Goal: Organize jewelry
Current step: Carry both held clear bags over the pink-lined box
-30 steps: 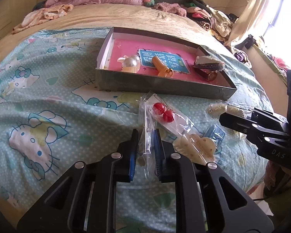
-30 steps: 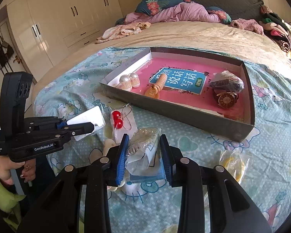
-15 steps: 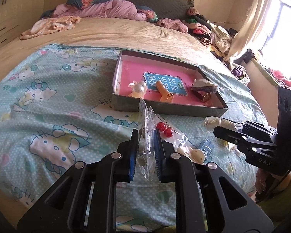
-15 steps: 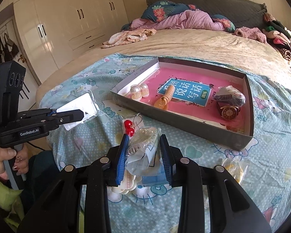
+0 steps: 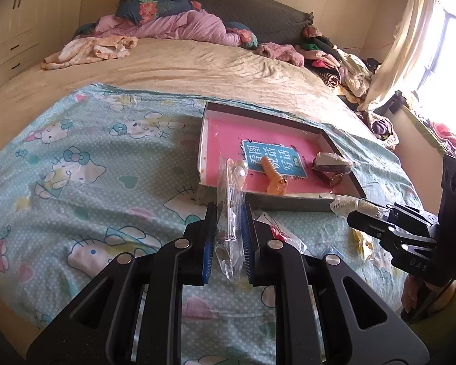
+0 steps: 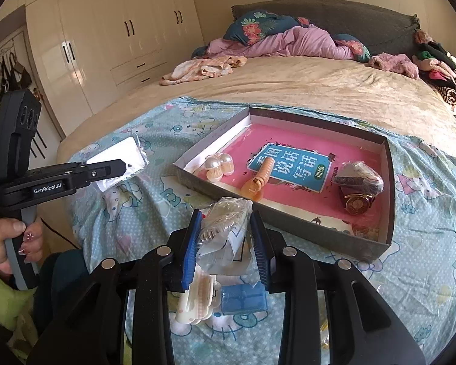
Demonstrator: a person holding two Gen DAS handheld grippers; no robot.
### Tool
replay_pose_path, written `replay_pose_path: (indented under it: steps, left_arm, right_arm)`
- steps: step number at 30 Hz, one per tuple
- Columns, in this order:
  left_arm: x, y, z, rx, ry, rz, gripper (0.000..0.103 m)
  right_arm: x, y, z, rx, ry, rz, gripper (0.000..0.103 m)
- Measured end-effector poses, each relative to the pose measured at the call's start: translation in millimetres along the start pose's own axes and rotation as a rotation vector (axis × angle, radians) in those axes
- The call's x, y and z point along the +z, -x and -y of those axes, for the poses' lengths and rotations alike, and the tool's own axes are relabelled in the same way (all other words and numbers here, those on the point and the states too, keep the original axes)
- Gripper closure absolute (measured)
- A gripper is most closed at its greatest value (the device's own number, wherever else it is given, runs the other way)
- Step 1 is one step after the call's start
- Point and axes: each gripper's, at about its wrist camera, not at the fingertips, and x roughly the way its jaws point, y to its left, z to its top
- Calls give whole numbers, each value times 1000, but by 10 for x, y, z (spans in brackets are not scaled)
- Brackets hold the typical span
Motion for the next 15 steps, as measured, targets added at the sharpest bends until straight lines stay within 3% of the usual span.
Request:
replay_pose_path:
  steps: [15]
  left_arm:
    - [309, -209, 240, -12, -56, 4, 94]
  right_arm:
    - [174, -25, 335, -44, -41, 50, 72]
